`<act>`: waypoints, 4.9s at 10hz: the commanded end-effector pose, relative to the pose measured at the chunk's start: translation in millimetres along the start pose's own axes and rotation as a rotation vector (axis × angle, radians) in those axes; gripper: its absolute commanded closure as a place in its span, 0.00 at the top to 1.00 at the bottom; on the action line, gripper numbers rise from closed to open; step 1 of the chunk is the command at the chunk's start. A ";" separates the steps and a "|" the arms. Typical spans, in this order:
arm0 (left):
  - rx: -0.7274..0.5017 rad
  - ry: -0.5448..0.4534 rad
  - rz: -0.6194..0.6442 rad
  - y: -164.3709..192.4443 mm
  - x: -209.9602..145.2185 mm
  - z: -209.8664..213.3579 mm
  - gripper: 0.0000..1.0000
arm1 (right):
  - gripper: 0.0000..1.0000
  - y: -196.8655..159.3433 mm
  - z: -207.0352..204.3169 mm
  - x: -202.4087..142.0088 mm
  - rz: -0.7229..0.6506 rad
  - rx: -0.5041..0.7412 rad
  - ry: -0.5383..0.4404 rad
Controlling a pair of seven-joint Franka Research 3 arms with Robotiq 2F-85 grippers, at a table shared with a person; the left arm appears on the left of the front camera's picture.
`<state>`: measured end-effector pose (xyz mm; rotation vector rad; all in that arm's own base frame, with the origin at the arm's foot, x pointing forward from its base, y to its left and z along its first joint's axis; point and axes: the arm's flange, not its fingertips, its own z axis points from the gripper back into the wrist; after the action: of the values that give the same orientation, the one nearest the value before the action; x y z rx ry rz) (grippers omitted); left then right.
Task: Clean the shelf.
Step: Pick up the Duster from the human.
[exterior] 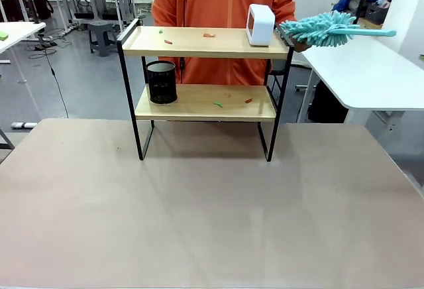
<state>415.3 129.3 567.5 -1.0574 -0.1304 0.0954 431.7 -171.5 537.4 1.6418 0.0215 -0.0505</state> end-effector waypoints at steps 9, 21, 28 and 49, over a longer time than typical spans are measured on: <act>-0.238 0.134 -0.022 -18.8 -10.1 1.2 1.00 | 1.00 9.7 -25.0 -0.7 -0.105 -0.061 -0.008; -0.286 0.308 0.012 -10.9 -16.7 -52.5 1.00 | 1.00 -3.1 -136.0 38.5 -0.211 -0.158 -0.191; -0.286 0.308 0.012 -10.9 -16.7 -52.5 1.00 | 0.35 -11.8 -136.0 52.5 -0.144 -0.149 -0.270; -0.286 0.308 0.012 -10.9 -16.7 -52.5 1.00 | 0.00 72.3 30.1 -183.1 0.136 -0.672 0.106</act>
<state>408.5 77.0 547.6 -1.3269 0.1532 -0.0720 247.1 -202.9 602.1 0.8996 0.0310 0.1241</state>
